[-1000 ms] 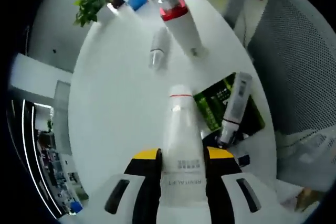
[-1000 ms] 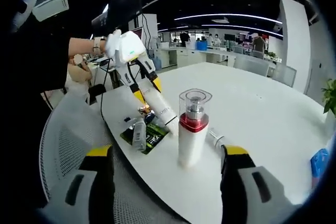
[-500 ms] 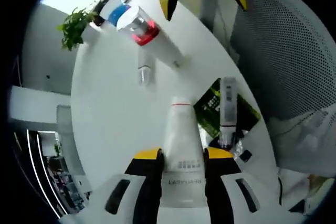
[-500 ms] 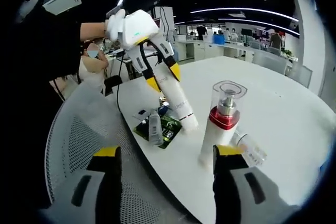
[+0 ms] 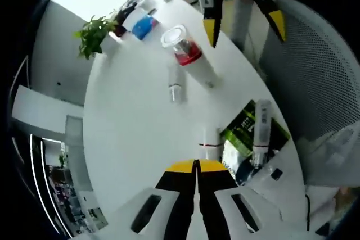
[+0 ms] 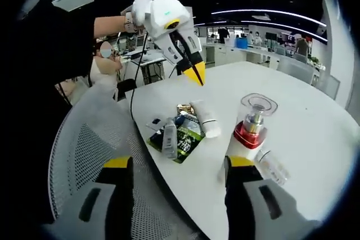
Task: Arrange the skincare products in the storage area until every visible bottle or jar stands upright without overlapping.
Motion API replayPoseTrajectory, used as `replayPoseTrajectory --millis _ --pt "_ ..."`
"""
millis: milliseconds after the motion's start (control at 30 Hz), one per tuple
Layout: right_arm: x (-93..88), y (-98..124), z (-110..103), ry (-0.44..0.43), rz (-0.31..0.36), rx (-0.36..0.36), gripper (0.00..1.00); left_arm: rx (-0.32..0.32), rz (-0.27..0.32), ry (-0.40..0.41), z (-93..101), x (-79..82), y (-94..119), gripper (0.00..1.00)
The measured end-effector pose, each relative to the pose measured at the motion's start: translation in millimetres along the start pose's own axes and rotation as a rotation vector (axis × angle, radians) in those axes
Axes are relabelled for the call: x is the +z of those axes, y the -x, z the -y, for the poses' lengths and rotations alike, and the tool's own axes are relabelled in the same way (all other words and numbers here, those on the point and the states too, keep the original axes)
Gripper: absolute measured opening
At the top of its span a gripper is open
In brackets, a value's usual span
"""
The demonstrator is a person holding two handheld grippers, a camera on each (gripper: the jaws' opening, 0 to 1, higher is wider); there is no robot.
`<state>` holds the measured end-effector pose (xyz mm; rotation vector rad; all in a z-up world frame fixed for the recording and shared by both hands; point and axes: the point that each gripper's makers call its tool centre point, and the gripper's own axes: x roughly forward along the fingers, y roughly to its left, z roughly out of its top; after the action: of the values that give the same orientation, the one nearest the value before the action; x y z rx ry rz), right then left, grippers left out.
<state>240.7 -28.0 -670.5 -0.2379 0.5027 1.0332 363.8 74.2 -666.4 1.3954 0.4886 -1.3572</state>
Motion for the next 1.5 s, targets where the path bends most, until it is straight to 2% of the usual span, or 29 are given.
replayPoseTrajectory --millis 67,167,233,367,600,767,967,1167,1267,1333,1500 --pt "-1.2 0.2 1.3 0.001 -0.007 -0.002 0.67 -0.049 -0.029 0.043 10.4 -11.7 -3.1 0.0" --pt "-1.3 0.3 1.3 0.004 -0.012 0.002 0.67 -0.037 0.0 0.033 13.1 -20.1 -8.0 0.0" --pt "-1.7 -0.1 0.6 0.006 -0.017 0.004 0.67 -0.07 -0.021 0.077 20.7 -32.7 -11.4 0.0" --pt "-3.4 -0.8 -1.1 0.001 -0.027 0.005 0.68 -0.068 -0.022 0.097 21.9 -52.9 -16.2 0.19" --pt "-7.3 0.2 -2.2 -0.019 -0.04 -0.007 0.68 -0.07 -0.027 0.157 21.5 -80.7 -24.6 0.28" --pt "-9.9 2.2 -0.2 -0.042 -0.048 -0.029 0.68 -0.065 -0.008 0.174 18.2 -90.2 -32.6 0.33" --pt "-12.5 6.2 3.6 -0.073 -0.051 -0.07 0.68 -0.07 -0.013 0.217 18.1 -109.4 -45.4 0.3" --pt "-8.7 6.2 7.8 -0.092 -0.046 -0.097 0.67 -0.051 -0.024 0.183 21.6 -124.5 -55.8 0.32" --pt "-7.9 4.5 7.4 -0.097 -0.048 -0.099 0.67 -0.043 -0.02 0.181 23.4 -127.7 -60.1 0.3" --pt "-9.5 3.4 7.4 -0.099 -0.059 -0.102 0.67 -0.014 -0.025 0.13 21.5 -130.6 -63.2 0.29" --pt "-10.8 2.9 9.1 -0.106 -0.071 -0.11 0.67 0.003 -0.032 0.108 21.1 -137.0 -66.6 0.28"
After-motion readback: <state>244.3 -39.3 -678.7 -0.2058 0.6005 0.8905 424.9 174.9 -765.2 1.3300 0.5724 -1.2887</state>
